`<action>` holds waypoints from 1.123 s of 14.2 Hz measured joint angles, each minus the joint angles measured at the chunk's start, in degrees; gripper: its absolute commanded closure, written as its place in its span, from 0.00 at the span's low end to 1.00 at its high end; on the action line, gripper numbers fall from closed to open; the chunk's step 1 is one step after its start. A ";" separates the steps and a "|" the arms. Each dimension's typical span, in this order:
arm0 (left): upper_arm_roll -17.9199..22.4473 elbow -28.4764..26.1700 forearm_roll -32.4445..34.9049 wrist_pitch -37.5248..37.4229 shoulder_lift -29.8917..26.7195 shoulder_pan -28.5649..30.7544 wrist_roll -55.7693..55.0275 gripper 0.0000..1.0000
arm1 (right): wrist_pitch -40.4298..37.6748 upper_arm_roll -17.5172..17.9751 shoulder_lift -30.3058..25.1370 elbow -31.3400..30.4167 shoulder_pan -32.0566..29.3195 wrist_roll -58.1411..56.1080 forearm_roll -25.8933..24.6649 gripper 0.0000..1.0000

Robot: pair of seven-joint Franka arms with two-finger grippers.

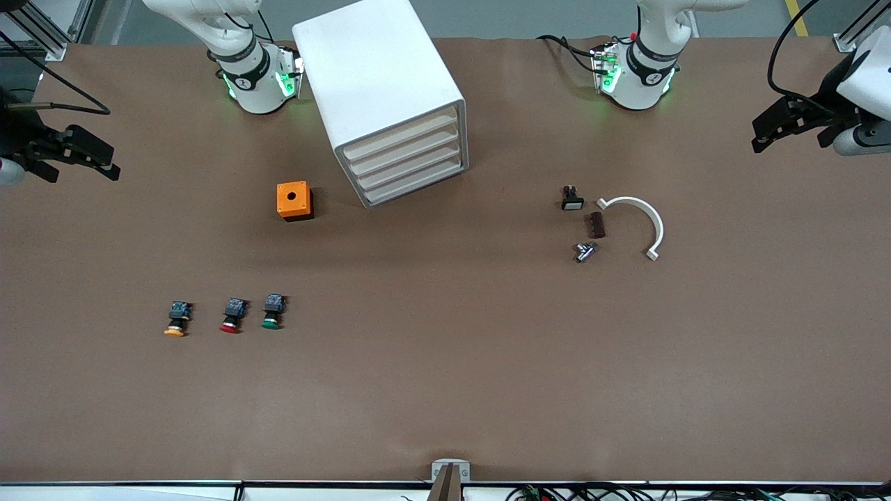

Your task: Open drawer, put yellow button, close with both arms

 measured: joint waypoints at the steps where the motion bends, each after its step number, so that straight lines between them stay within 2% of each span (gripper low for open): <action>1: 0.00 0.00 0.00 0.00 0.02 0.00 0.00 0.00 | -0.02 -0.01 0.00 -0.02 0.00 0.00 0.00 0.00; 7: 0.16 0.05 0.00 -0.25 0.72 0.31 0.00 0.00 | -0.11 -0.11 0.00 -0.20 -0.08 0.00 0.00 0.00; 11: -0.38 0.05 -0.20 0.36 6.26 -0.32 -1.49 0.00 | -0.23 -0.11 -0.01 -0.26 -0.08 0.00 0.00 0.00; 13: -1.23 0.11 -2.41 2.14 10.17 -1.20 -7.95 0.00 | -0.26 -0.11 -0.02 -0.30 -0.08 0.00 0.00 0.00; 16: -2.00 0.27 -9.11 4.25 15.98 -2.56 -22.58 0.00 | -0.28 -0.11 -0.05 -0.34 -0.08 0.00 0.00 0.00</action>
